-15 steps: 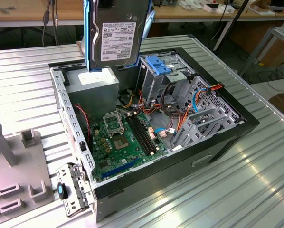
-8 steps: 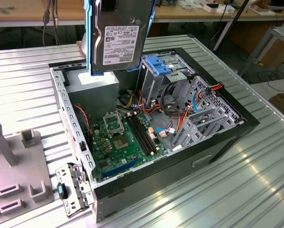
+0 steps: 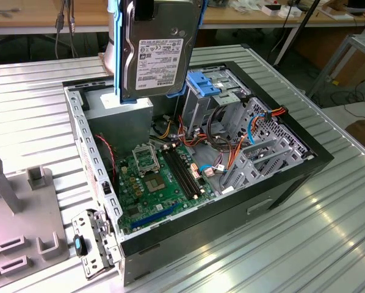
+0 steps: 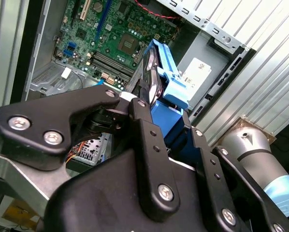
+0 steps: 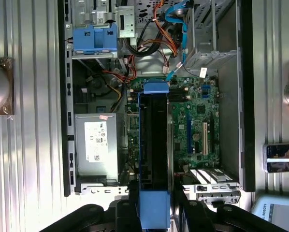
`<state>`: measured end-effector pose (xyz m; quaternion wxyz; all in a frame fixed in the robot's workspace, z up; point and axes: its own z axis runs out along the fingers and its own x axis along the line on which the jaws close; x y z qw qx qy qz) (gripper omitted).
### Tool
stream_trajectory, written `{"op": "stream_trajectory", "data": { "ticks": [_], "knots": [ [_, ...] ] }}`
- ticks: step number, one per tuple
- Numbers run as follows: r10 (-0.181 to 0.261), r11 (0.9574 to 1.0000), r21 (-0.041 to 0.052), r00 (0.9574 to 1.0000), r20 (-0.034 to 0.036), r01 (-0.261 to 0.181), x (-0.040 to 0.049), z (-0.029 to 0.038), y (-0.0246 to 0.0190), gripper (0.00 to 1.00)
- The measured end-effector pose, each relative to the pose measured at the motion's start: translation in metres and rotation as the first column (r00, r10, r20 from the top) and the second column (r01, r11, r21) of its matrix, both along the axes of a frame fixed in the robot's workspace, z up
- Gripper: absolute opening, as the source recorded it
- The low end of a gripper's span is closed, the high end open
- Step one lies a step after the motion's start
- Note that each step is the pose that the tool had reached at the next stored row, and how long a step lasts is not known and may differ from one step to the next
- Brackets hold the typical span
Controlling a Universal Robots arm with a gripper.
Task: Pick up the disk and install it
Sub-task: 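Insert the disk into the insertion slot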
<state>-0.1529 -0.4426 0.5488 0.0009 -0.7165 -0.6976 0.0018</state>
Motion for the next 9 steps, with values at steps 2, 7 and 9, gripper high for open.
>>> {"op": "stream_trajectory", "data": {
  "ticks": [2, 7, 9],
  "knots": [
    [0.0, 1.0, -0.0002, 1.0, -0.0001, 0.0, 0.0, 0.0, 0.0, 0.37],
    [0.0, 1.0, -0.0006, 1.0, 0.0, 0.0, 0.0, 0.0, 0.0, 0.37],
    [0.0, 1.0, -0.0009, 1.0, 0.0, 0.0, 0.0001, 0.0, 0.0, 0.37]
  ]
}}
